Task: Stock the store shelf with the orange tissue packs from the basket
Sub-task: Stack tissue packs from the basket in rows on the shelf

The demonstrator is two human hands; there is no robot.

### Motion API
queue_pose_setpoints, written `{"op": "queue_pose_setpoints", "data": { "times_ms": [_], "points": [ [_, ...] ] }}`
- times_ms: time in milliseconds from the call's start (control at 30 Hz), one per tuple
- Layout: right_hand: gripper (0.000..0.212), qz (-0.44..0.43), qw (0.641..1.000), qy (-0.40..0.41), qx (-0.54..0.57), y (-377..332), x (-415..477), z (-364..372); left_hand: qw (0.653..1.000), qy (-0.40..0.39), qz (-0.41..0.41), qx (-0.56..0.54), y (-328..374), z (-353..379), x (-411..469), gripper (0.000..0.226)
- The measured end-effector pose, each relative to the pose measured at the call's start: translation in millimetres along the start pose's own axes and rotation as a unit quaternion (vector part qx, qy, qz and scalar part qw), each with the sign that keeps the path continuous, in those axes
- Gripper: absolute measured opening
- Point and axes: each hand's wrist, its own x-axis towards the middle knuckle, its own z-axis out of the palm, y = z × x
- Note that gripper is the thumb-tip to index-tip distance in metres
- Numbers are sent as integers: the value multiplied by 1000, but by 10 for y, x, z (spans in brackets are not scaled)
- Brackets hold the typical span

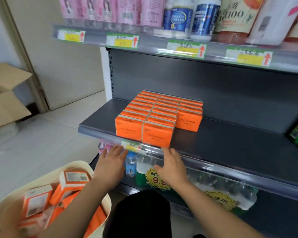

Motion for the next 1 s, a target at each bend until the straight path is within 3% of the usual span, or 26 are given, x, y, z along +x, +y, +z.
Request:
{"op": "queue_pose_setpoints", "data": {
  "times_ms": [133,600,800,933,1000],
  "points": [
    [58,-38,995,-73,-48,-302,-38,218,1000,-2,-27,-8,-389,202,-374,73],
    [48,-155,965,-173,-122,-1162,-79,1168,961,-171,-218,-5,-1452,949,-1516,61],
    [45,-165,952,-222,-134,-1213,-51,1487,916,-255,-301,-75,-1676,1541,-1965,48],
    [48,-169,942,-256,-138,-1206,2,1595,874,-317,-329,-166,-1677,1836,-2144,49],
    [51,-171,938,-265,-143,-1199,25,1631,853,-332,-345,-209,-1663,1944,-2186,60]
  ]
}}
